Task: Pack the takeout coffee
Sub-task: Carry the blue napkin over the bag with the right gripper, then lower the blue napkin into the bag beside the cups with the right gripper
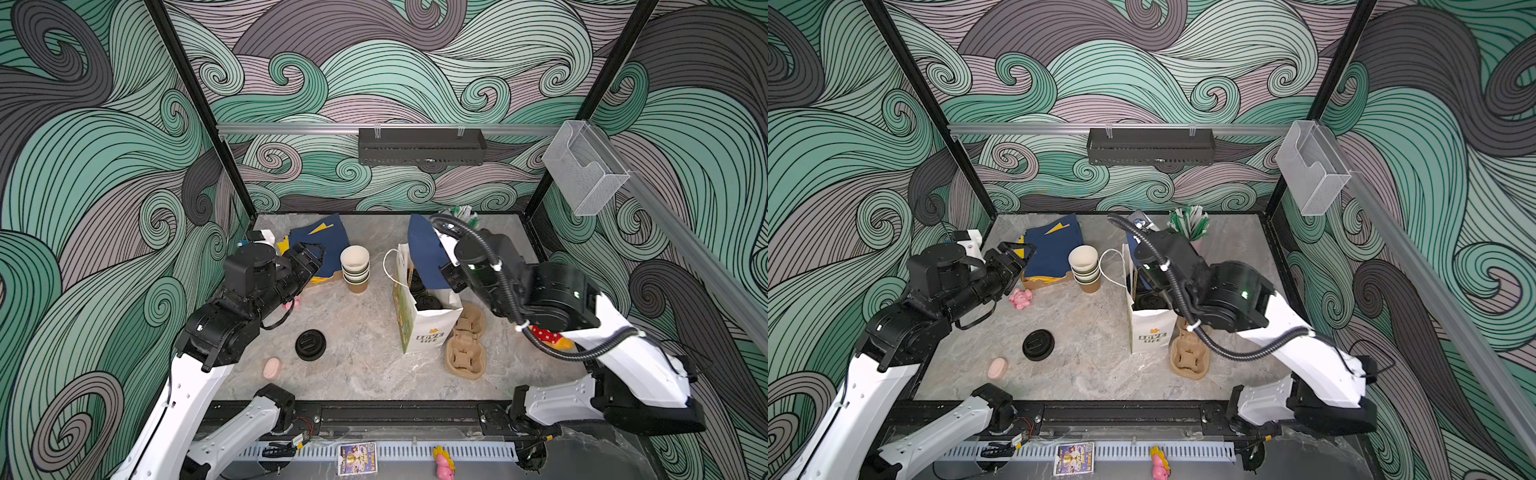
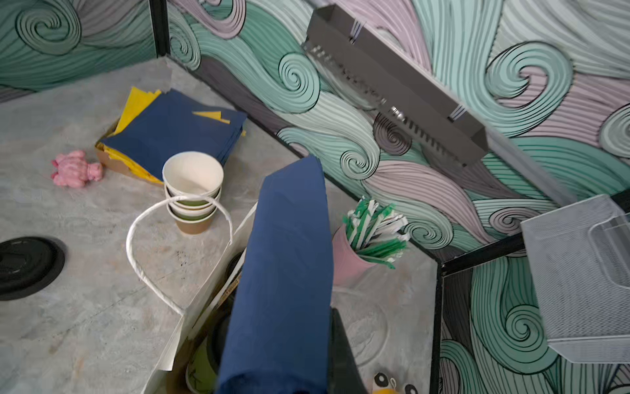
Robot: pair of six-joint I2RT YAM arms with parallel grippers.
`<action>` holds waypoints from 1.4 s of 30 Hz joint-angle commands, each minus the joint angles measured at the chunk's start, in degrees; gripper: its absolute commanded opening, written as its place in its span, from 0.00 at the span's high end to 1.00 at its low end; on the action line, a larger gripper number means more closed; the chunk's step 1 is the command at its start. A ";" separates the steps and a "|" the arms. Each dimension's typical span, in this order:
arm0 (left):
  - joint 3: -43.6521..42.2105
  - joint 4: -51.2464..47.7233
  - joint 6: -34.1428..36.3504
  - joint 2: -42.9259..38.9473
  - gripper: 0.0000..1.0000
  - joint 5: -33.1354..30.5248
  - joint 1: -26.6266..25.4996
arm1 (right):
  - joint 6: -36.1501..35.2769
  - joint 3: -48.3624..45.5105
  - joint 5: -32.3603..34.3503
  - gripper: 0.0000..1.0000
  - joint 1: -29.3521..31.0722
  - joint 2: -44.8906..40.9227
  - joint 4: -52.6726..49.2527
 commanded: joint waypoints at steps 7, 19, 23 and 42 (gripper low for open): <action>-1.58 0.37 -1.08 -1.93 0.30 -0.42 -0.18 | 12.12 -6.87 -27.75 1.00 -10.25 2.16 -5.97; -2.33 1.54 -0.65 -1.02 0.31 1.77 -0.23 | 14.15 -7.98 -48.05 1.00 -19.37 10.56 -3.95; -3.23 1.36 -0.78 -2.15 0.31 1.19 -0.25 | 14.31 -9.99 -49.88 1.00 -20.81 12.12 -2.70; -4.92 3.35 -0.30 -1.50 0.31 0.71 -0.18 | 13.48 -8.10 -49.74 0.39 -22.04 1.93 -4.73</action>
